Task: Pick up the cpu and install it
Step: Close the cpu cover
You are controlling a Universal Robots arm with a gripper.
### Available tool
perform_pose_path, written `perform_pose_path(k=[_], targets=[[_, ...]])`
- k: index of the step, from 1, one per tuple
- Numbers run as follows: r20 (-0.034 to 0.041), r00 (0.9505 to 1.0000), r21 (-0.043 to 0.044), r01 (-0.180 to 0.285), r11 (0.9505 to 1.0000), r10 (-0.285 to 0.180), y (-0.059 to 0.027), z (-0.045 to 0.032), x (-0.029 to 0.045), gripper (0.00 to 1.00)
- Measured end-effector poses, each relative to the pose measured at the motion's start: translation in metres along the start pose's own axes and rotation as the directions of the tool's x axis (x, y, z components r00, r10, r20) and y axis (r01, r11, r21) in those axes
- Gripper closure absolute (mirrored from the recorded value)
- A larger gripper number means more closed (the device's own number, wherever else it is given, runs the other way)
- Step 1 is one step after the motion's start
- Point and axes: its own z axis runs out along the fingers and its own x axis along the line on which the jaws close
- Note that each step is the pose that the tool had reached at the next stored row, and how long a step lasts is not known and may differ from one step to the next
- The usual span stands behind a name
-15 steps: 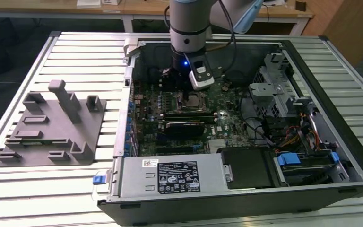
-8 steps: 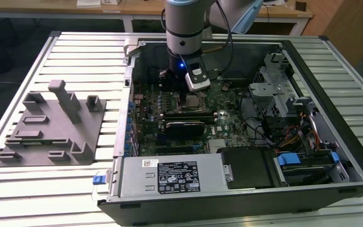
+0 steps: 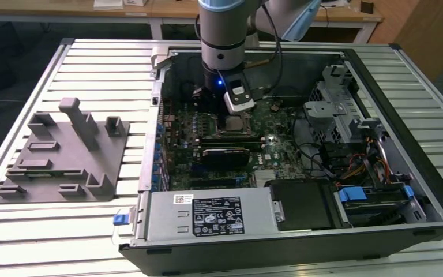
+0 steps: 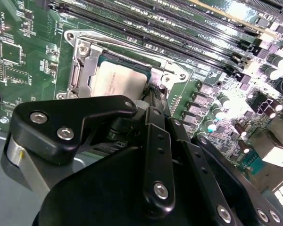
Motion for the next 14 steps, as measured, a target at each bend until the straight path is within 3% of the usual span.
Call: perform_pose_path(k=[14], targets=[[0.0001, 1.0000, -0.0002, 0.000, 1.0000, 0.000, 0.0002, 0.0037, 0.0007, 0.89]])
